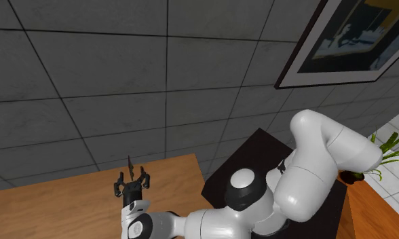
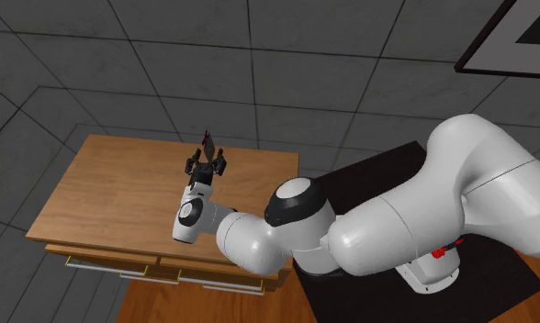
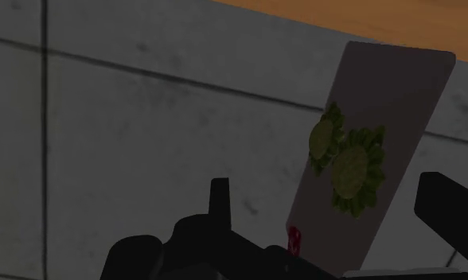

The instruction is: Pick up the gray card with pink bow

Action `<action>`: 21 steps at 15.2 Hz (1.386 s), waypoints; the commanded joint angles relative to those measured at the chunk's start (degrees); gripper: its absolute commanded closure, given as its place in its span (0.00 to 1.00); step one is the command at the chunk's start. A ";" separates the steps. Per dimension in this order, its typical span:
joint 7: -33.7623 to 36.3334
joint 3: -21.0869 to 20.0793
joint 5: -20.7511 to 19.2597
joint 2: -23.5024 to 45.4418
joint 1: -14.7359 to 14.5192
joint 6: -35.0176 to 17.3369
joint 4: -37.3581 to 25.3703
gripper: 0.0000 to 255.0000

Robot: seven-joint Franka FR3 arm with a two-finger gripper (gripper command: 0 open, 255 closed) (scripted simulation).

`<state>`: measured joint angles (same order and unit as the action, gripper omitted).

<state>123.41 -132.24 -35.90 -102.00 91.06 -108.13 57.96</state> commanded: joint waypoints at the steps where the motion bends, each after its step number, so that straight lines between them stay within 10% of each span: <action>1: 1.04 -3.18 -4.00 -0.20 2.88 2.44 -3.55 0.00; 2: 1.05 -3.18 -4.00 -0.20 2.88 2.44 -3.55 0.00; 3: 1.03 -3.14 -4.02 -0.20 2.97 2.40 -3.61 1.00; 12: 1.05 -3.20 -4.02 -0.20 2.89 2.45 -3.55 1.00; 21: 1.69 -2.46 -5.68 8.05 -1.90 -1.97 9.39 1.00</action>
<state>125.16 -134.85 -41.40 -94.78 89.58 -109.70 66.17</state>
